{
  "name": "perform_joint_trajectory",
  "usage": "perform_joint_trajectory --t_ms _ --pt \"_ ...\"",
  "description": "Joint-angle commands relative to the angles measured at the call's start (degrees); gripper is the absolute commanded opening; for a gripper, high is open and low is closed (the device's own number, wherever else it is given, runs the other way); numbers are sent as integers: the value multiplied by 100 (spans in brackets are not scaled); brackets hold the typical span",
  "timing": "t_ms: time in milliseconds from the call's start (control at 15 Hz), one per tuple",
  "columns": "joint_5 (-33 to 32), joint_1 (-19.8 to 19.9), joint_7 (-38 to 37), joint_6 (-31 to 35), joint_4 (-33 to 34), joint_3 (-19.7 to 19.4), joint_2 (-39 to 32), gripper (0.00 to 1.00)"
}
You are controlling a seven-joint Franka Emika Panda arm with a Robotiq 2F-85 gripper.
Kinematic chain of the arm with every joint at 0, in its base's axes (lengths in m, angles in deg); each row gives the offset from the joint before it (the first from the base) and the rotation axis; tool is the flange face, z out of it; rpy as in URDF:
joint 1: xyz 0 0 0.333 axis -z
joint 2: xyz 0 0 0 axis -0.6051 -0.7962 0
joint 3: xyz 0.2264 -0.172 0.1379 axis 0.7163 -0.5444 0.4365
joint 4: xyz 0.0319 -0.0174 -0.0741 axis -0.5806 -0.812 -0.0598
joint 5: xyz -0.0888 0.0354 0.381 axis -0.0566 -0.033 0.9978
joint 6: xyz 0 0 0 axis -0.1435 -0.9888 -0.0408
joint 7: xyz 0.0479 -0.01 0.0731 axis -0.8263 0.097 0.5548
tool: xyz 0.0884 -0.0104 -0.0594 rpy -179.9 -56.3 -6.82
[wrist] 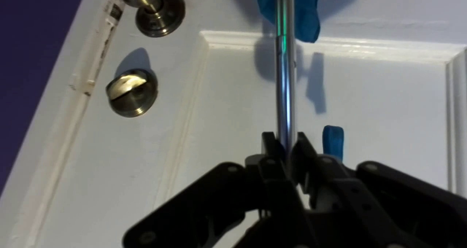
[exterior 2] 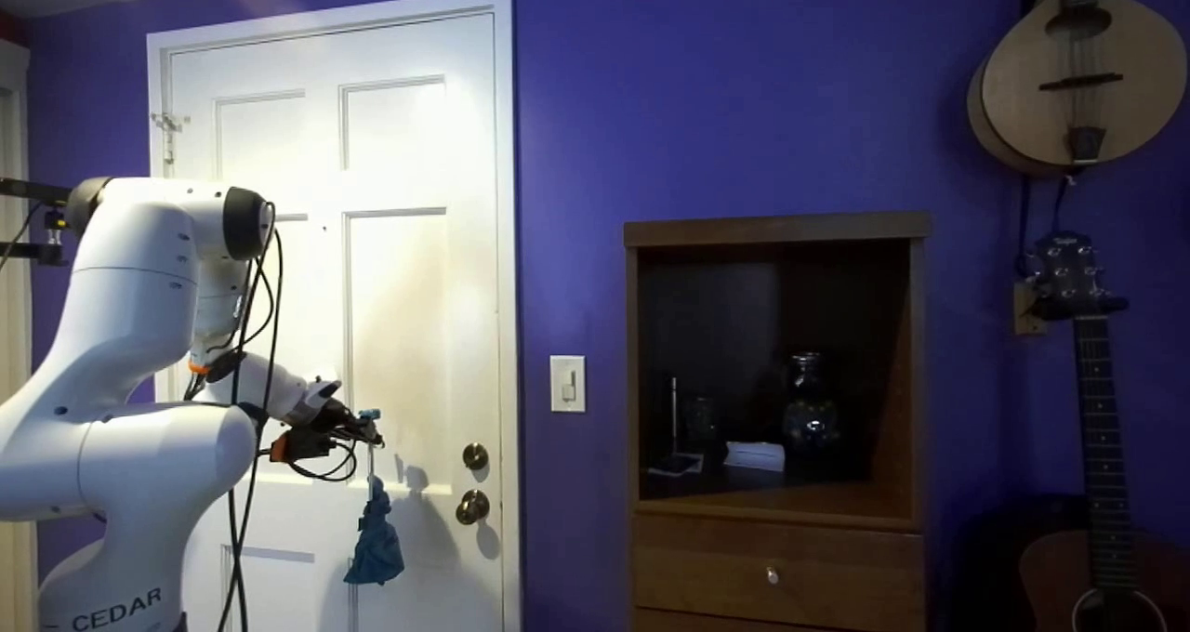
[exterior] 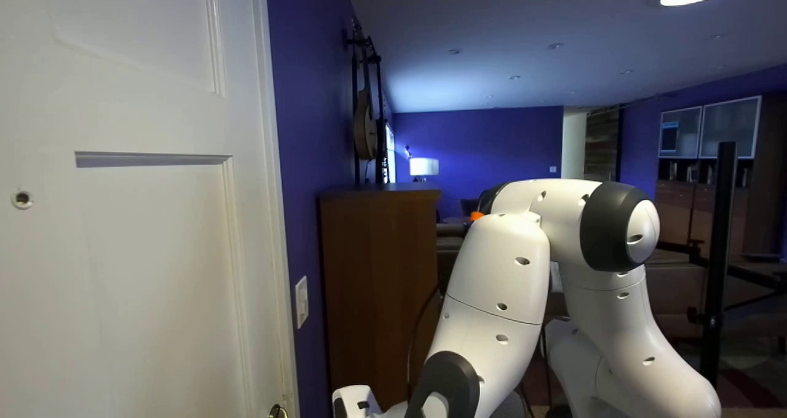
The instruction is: Remove the umbrella from the door and put it on top of the cabinet
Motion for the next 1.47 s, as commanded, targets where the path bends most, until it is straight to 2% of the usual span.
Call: perform_joint_trajectory --t_ms 0,133,200,333,600,667,800,867,933,1267,1333,1400 --pt "744 120 24 890 238 318 171 4" --pt "869 217 69 1518 445 408 75 4" --pt "538 357 -63 1151 194 536 42 15" --pt "594 424 -67 1430 280 600 41 15" --pt "602 465 -67 1440 303 605 41 15" --pt "603 467 -67 1440 304 605 41 4" --pt "557 636 -9 1675 184 586 303 4" --pt "630 297 112 1654 98 76 534 4" --pt "656 -136 240 1496 71 -665 794 4" --pt "34 -672 1182 1451 537 -2876 1422 4" --pt "39 -524 1184 1780 398 -2699 1563 4" --pt "-124 -616 1435 1462 834 -3301 1490 4"
